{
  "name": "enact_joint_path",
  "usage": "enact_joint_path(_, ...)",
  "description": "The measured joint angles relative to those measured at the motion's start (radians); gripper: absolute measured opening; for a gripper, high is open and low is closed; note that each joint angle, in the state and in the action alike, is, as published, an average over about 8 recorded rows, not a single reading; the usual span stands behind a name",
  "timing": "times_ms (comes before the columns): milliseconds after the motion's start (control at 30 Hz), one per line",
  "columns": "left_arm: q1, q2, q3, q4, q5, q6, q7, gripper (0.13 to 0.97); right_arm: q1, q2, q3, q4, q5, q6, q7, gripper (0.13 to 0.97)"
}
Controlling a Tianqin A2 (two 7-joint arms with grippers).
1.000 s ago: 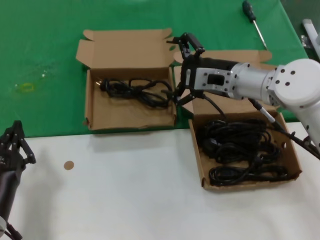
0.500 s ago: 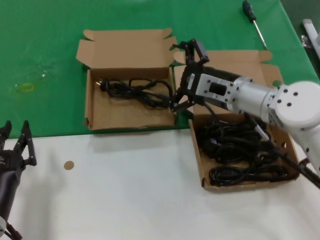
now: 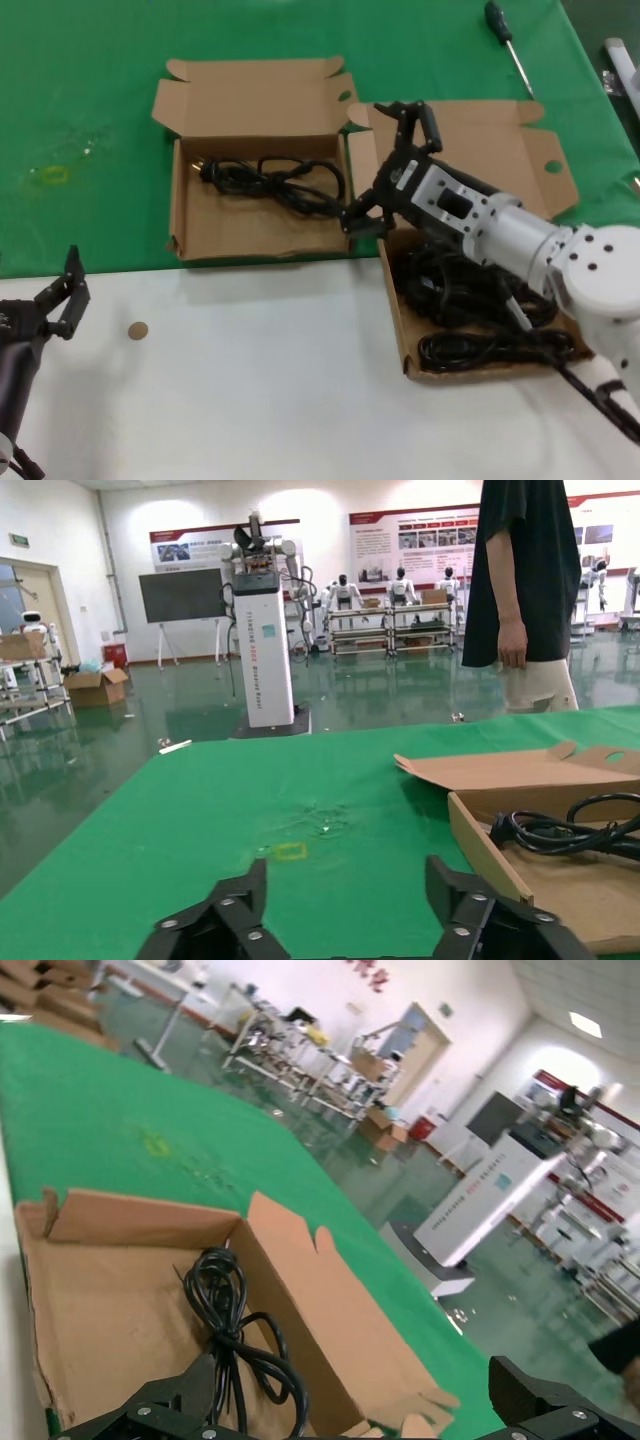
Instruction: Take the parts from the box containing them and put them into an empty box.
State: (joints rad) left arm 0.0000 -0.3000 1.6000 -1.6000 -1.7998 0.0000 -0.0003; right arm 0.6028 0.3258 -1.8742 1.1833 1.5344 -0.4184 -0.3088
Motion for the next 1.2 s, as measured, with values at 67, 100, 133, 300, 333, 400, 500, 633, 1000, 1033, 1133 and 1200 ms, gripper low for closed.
enact_joint_path(67,0.0,0.0,0.0,0.0,0.0,0.0,0.0,0.512,-0.024,-0.001,0.011,0.017,0.011,0.017,0.012,0.966)
enact_joint_path(100,0.0,0.0,0.0,0.0,0.0,0.0,0.0,0.538,-0.036,-0.002,0.016,0.025,0.016,0.025,0.018,0.966)
enact_joint_path(133,0.0,0.0,0.0,0.0,0.0,0.0,0.0,0.565,-0.048,-0.002,0.022,0.033,0.021,0.033,0.025,0.966)
enact_joint_path(300,0.0,0.0,0.0,0.0,0.0,0.0,0.0,0.666,-0.107,-0.005,0.049,0.074,0.047,0.074,0.055,0.966)
enact_joint_path(333,0.0,0.0,0.0,0.0,0.0,0.0,0.0,0.69,-0.119,-0.005,0.054,0.083,0.053,0.083,0.061,0.966)
enact_joint_path(400,0.0,0.0,0.0,0.0,0.0,0.0,0.0,0.739,-0.143,-0.006,0.065,0.099,0.063,0.099,0.073,0.966)
enact_joint_path(500,0.0,0.0,0.0,0.0,0.0,0.0,0.0,0.789,-0.179,-0.008,0.082,0.124,0.079,0.124,0.092,0.966)
enact_joint_path(633,0.0,0.0,0.0,0.0,0.0,0.0,0.0,0.804,-0.228,-0.01,0.104,0.158,0.101,0.158,0.117,0.966)
enact_joint_path(1000,0.0,0.0,0.0,0.0,0.0,0.0,0.001,0.932,-0.359,-0.015,0.164,0.248,0.158,0.249,0.184,0.966)
enact_joint_path(1033,0.0,0.0,0.0,0.0,0.0,0.0,0.001,0.938,-0.372,-0.016,0.169,0.257,0.164,0.258,0.19,0.966)
enact_joint_path(1133,0.0,0.0,0.0,0.0,0.0,0.0,0.0,0.958,-0.408,-0.017,0.186,0.282,0.18,0.283,0.209,0.966)
enact_joint_path(1200,0.0,0.0,0.0,0.0,0.0,0.0,0.0,0.964,-0.431,-0.018,0.196,0.298,0.19,0.3,0.221,0.966)
